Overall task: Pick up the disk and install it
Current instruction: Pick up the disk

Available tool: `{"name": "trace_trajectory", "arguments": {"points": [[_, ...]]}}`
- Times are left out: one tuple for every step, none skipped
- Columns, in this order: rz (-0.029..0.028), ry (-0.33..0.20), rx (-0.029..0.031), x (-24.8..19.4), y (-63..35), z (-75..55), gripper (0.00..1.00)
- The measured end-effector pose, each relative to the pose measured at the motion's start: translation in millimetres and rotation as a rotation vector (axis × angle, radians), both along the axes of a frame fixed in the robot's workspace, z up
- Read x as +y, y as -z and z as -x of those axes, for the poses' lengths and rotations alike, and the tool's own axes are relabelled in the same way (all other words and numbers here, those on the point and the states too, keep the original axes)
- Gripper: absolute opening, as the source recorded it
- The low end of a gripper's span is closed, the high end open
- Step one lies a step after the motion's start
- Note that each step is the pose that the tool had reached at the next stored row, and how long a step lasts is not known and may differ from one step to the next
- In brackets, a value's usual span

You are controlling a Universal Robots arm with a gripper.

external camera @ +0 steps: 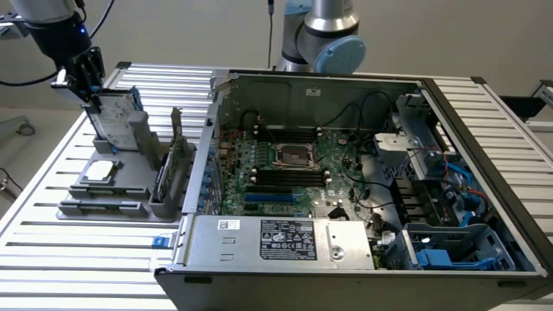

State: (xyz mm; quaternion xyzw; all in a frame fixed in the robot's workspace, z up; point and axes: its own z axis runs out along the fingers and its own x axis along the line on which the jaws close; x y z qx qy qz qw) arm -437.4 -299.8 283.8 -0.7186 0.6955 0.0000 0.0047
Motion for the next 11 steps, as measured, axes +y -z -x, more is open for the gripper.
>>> {"name": "trace_trajectory", "arguments": {"points": [[0.0033,0.000,0.0000,0.0,0.3,0.0,0.42],[0.0065,0.000,0.0000,0.0,0.6,0.0,0.42],[0.0096,0.000,0.0000,0.0,0.8,0.0,0.42],[0.0136,0.000,0.0001,-0.1,1.1,0.0,0.42],[0.0271,0.000,0.0000,-0.1,1.5,0.0,0.33],[0.0315,0.000,0.0000,-0.1,1.5,0.0,0.33],[0.0315,0.000,0.0000,0.0,1.5,0.0,0.33],[0.0314,0.000,0.0000,0.0,1.5,0.0,0.33],[0.0314,0.000,0.0000,0.0,1.5,0.0,0.33],[0.0314,0.000,0.0000,0.0,1.5,0.0,0.33],[0.0315,0.000,0.0000,0.0,1.5,0.0,0.33]]}}
